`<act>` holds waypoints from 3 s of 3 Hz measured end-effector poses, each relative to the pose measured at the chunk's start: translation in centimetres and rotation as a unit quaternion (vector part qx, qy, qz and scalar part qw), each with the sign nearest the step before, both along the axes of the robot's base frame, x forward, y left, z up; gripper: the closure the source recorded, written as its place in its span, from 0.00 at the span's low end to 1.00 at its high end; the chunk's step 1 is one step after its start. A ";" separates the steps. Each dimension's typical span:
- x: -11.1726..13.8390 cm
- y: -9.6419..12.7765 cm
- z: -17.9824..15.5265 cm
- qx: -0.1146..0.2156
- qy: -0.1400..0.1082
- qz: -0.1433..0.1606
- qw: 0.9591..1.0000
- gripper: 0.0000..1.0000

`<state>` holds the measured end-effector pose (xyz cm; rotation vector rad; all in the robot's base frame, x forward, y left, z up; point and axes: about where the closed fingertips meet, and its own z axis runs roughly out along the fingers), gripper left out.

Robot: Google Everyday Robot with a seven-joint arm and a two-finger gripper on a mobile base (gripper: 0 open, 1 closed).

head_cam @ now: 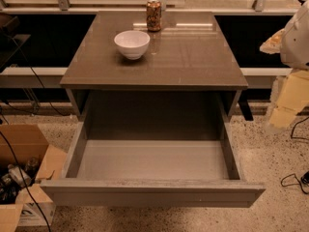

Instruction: Close top drawer

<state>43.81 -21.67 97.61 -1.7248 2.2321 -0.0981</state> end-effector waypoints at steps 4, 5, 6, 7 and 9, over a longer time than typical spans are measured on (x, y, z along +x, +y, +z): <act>-4.2 0.5 -6.9 0.039 0.042 -0.040 0.998 0.70; -6.7 0.7 -13.4 0.063 0.081 -0.069 0.992 0.94; -10.6 0.5 -22.0 0.081 0.144 -0.095 0.982 1.00; -13.1 0.3 -26.4 0.089 0.194 -0.122 0.969 1.00; -11.5 1.7 -26.5 0.059 0.160 -0.116 0.979 1.00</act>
Offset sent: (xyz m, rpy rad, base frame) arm 0.0000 0.0000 0.0000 0.0000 0.0000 0.0000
